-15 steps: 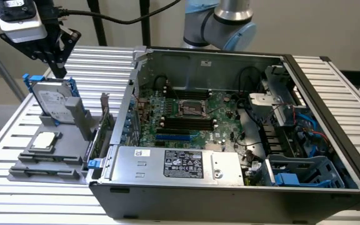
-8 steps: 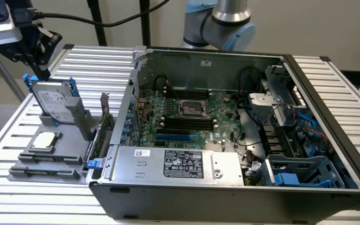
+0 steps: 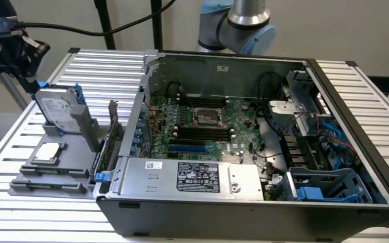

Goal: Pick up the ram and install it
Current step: 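Reach for the ram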

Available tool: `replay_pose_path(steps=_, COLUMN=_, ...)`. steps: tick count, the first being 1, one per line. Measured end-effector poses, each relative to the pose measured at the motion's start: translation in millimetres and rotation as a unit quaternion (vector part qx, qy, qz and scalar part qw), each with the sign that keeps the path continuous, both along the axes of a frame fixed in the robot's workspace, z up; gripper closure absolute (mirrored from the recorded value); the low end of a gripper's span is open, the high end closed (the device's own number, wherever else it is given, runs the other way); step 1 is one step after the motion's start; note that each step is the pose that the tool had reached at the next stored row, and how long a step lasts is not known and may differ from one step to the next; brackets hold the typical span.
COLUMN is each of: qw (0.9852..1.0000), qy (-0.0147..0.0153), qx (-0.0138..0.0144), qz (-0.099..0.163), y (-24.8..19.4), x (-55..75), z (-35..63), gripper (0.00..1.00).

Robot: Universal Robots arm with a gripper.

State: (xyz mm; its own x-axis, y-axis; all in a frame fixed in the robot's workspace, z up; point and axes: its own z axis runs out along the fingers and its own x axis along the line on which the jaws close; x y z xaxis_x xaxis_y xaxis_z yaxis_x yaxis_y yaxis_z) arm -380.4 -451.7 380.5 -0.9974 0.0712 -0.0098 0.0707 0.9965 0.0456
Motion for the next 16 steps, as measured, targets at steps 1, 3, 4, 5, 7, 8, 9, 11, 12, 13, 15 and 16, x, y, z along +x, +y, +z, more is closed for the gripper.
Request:
replay_pose_path(steps=1, qw=1.0000, qy=0.0014, qx=0.0000, qz=0.000, y=-3.1, x=-0.5, z=-0.6, gripper=0.89)
replay_pose_path(steps=3, qw=1.0000, qy=0.0039, qx=0.0000, qz=0.000, y=-9.5, x=-1.2, z=-1.6, gripper=0.89)
replay_pose_path(steps=4, qw=1.0000, qy=0.0051, qx=0.0000, qz=0.000, y=-12.9, x=-1.4, z=-2.1, gripper=0.89)
replay_pose_path(steps=5, qw=1.0000, qy=0.0062, qx=0.0000, qz=0.000, y=-16.5, x=-1.6, z=-2.7, gripper=0.89)
replay_pose_path(steps=7, qw=1.0000, qy=0.0089, qx=0.0000, qz=0.000, y=-24.2, x=-1.7, z=-3.7, gripper=0.89)
replay_pose_path(steps=8, qw=0.9999, qy=0.0103, qx=0.0000, qz=0.000, y=-28.1, x=-1.8, z=-4.1, gripper=0.89)
replay_pose_path(steps=9, qw=0.9999, qy=0.0115, qx=0.0000, qz=0.000, y=-32.1, x=-1.8, z=-4.7, gripper=0.89)
replay_pose_path(steps=11, qw=0.9999, qy=0.0138, qx=0.0000, qz=0.000, y=-40.2, x=-1.8, z=-5.8, gripper=0.89)
replay_pose_path(steps=12, qw=0.9999, qy=0.0147, qx=0.0000, qz=0.000, y=-44.0, x=-1.8, z=-6.3, gripper=0.89)
replay_pose_path(steps=13, qw=0.9999, qy=0.0156, qx=0.0000, qz=0.000, y=-48.0, x=-1.8, z=-6.9, gripper=0.89)
replay_pose_path(steps=15, qw=0.9999, qy=0.0169, qx=-0.0003, qz=0.000, y=-55.0, x=-1.8, z=-7.8, gripper=0.89)
replay_pose_path(steps=16, qw=0.9999, qy=0.0172, qx=-0.0006, qz=0.000, y=-57.7, x=-1.8, z=-8.2, gripper=0.89)
